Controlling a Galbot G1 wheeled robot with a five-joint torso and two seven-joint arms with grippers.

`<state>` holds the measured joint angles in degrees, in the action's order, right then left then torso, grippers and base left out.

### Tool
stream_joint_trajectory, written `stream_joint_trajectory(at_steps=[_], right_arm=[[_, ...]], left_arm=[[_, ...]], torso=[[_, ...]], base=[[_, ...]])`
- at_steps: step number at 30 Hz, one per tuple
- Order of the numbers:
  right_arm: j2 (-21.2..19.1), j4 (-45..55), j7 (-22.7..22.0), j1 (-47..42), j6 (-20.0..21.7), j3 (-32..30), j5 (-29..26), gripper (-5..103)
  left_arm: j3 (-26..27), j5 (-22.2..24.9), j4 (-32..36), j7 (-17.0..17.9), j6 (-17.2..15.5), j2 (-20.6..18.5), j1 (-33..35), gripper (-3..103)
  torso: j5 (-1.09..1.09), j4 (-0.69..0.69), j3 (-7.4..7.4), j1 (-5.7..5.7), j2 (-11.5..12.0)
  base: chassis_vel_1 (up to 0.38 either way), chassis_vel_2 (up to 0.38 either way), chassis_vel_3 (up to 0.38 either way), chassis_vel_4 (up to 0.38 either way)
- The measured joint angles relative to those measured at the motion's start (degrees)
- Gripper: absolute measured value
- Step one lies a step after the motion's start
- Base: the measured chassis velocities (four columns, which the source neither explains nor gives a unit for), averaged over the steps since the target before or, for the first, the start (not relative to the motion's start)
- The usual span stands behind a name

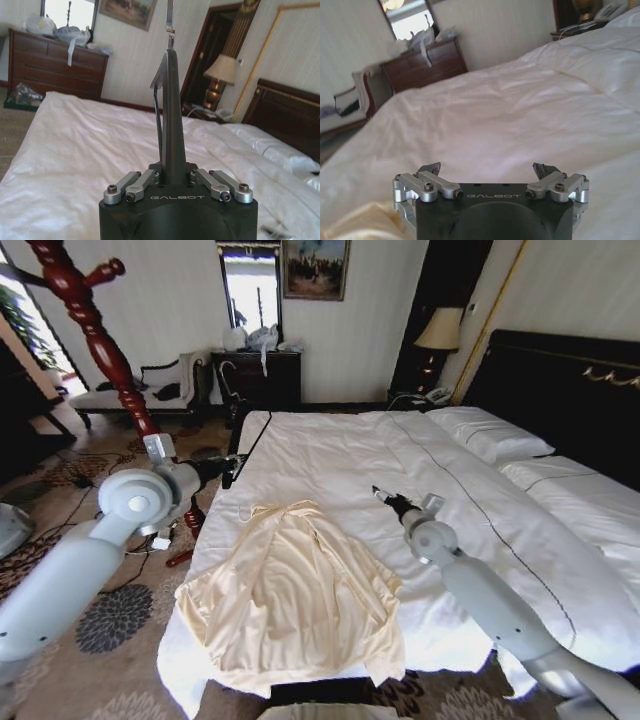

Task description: Pick up the clothes from the bed and hang them on the clothes hanger.

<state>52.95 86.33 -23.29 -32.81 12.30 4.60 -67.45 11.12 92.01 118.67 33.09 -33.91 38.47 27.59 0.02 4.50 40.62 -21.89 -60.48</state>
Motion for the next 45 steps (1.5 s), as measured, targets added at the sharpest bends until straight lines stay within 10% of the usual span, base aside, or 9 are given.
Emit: stream_joint_trajectory(at_steps=[9,26,32,45], right_arm=[[7.0,-12.6,7.8,8.6,-0.5,15.0,19.3,100],[15.0,-24.0,24.5,22.3,3.1,28.0,19.4,103],[15.3,-27.6,27.0,22.4,4.2,28.4,21.8,94],[15.4,-29.6,28.5,21.6,2.5,27.3,24.8,39]], left_arm=[[4.1,0.6,4.6,4.2,-2.3,-1.6,4.0,20],[8.7,1.4,8.8,9.3,-4.1,-1.5,7.9,20],[9.6,2.3,9.3,9.8,-4.3,-1.4,8.5,20],[8.7,2.3,8.3,10.4,-4.4,-0.6,8.2,20]], torso=[[-0.03,0.00,0.00,0.00,0.0],[-0.02,-0.09,0.00,0.00,0.0],[-0.01,-0.01,0.00,0.02,0.0],[-0.02,-0.04,0.00,0.00,0.0]], base=[[0.000,0.000,0.000,0.000],[0.000,0.000,0.000,0.000],[0.000,0.000,0.000,0.000],[0.000,0.000,0.000,0.000]])
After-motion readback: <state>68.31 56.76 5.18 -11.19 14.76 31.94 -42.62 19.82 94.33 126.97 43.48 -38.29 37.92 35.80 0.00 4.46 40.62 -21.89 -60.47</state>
